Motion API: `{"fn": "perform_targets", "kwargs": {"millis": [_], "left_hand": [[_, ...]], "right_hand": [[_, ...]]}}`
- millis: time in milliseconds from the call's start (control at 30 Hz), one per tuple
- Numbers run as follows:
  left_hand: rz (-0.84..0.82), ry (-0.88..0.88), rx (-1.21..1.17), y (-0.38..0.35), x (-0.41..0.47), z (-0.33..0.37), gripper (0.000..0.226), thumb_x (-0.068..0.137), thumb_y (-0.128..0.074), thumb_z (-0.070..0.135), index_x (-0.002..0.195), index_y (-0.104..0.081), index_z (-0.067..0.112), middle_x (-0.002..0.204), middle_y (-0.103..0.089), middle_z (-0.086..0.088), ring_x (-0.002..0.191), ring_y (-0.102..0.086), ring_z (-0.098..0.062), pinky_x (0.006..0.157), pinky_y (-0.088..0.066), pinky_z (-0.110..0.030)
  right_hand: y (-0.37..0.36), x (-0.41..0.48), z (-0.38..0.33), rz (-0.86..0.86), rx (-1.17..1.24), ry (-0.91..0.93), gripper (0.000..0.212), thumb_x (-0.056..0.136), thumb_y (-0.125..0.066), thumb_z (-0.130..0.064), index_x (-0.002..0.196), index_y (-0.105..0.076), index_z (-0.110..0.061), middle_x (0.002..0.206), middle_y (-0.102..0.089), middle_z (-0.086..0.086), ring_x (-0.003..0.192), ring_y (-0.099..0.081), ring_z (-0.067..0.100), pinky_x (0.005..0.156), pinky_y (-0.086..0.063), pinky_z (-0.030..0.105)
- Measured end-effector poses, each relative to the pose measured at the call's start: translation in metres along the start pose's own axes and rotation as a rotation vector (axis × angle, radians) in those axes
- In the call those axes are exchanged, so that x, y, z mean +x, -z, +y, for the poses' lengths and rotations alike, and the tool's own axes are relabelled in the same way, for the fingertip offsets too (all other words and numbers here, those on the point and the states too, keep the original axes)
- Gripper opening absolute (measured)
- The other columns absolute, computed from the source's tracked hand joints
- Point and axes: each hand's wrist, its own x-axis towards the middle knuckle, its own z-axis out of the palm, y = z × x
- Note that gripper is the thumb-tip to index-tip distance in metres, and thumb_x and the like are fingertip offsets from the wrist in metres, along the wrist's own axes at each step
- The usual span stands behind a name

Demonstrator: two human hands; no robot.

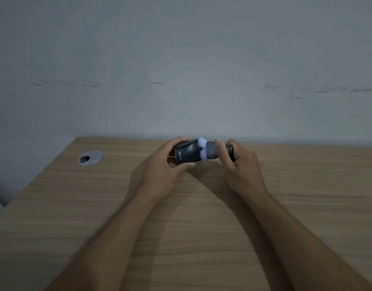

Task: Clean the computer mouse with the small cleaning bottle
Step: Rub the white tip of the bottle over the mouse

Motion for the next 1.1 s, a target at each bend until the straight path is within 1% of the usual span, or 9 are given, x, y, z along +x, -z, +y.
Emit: {"fn": "perform_targets", "kwargs": {"millis": [100,233,333,500,600,700,767,967,1100], "left_hand": [[0.017,-0.006,0.036,0.000,0.001,-0.002,0.070,0.078,-0.091,0.004,0.141,-0.068,0.022,0.132,-0.075,0.011,0.118,-0.071,-0.002,0.102,-0.059,-0.024],[0.021,-0.011,0.032,-0.002,0.001,-0.002,0.070,0.076,-0.096,0.011,0.139,-0.068,0.022,0.128,-0.075,0.012,0.112,-0.072,-0.001,0.093,-0.055,-0.012],[0.003,-0.029,0.072,-0.005,-0.001,-0.001,0.070,0.076,-0.096,0.012,0.139,-0.068,0.023,0.128,-0.075,0.013,0.111,-0.072,-0.001,0.091,-0.055,-0.012],[0.052,0.016,0.079,-0.003,0.002,-0.008,0.065,0.076,-0.085,0.000,0.136,-0.072,0.021,0.125,-0.078,0.007,0.113,-0.074,-0.008,0.099,-0.061,-0.032],[0.072,0.115,-0.081,-0.001,0.002,-0.008,0.055,0.079,-0.092,0.011,0.130,-0.075,0.020,0.117,-0.082,0.006,0.109,-0.078,-0.011,0.095,-0.063,-0.030],[0.074,0.189,-0.287,0.001,0.002,-0.001,0.037,0.083,-0.093,0.018,0.118,-0.081,0.020,0.107,-0.085,0.002,0.099,-0.080,-0.010,0.090,-0.062,-0.027],[0.061,0.212,-0.314,0.001,0.002,0.001,0.029,0.085,-0.092,0.021,0.112,-0.083,0.020,0.104,-0.086,0.002,0.097,-0.079,-0.009,0.090,-0.061,-0.027],[0.103,0.291,-0.340,-0.003,0.003,0.003,0.019,0.085,-0.091,0.018,0.103,-0.086,0.015,0.092,-0.086,0.003,0.080,-0.076,-0.001,0.070,-0.056,-0.016],[0.100,0.288,-0.341,-0.002,0.002,0.002,0.026,0.084,-0.092,0.022,0.108,-0.085,0.016,0.098,-0.086,0.002,0.087,-0.079,-0.006,0.080,-0.060,-0.024]], "right_hand": [[-0.003,-0.003,-0.007,-0.110,0.052,0.072,0.051,0.109,-0.062,-0.034,0.066,-0.040,-0.018,0.055,-0.035,-0.008,0.051,-0.035,0.006,0.052,-0.028,0.019],[-0.004,0.003,0.002,0.035,-0.024,-0.071,0.054,0.109,-0.061,-0.036,0.064,-0.034,-0.023,0.050,-0.035,-0.006,0.048,-0.041,0.008,0.050,-0.027,0.020],[-0.007,0.003,0.004,0.079,-0.034,-0.137,0.053,0.109,-0.059,-0.043,0.067,-0.037,-0.019,0.052,-0.038,-0.005,0.050,-0.040,0.011,0.051,-0.028,0.025],[-0.011,-0.003,-0.017,-0.137,0.064,0.106,0.047,0.108,-0.061,-0.041,0.072,-0.047,-0.015,0.057,-0.042,-0.008,0.052,-0.042,0.008,0.053,-0.031,0.020],[-0.011,-0.001,-0.016,-0.044,0.057,0.076,0.047,0.108,-0.063,-0.036,0.070,-0.041,-0.019,0.054,-0.037,-0.007,0.050,-0.037,0.007,0.051,-0.028,0.020],[-0.004,0.004,-0.004,0.116,0.025,-0.094,0.052,0.109,-0.060,-0.040,0.068,-0.035,-0.019,0.055,-0.032,-0.005,0.051,-0.032,0.011,0.051,-0.027,0.024],[0.000,0.004,0.001,0.110,0.028,-0.151,0.054,0.110,-0.058,-0.044,0.068,-0.033,-0.019,0.057,-0.031,-0.006,0.054,-0.031,0.011,0.053,-0.027,0.028],[-0.005,-0.002,-0.011,-0.038,0.134,-0.026,0.053,0.109,-0.058,-0.043,0.070,-0.040,-0.012,0.059,-0.034,-0.010,0.054,-0.033,0.005,0.052,-0.029,0.026],[-0.008,0.002,-0.002,0.037,0.040,-0.110,0.055,0.108,-0.062,-0.042,0.066,-0.037,-0.016,0.055,-0.033,-0.007,0.051,-0.034,0.010,0.051,-0.027,0.021]]}}
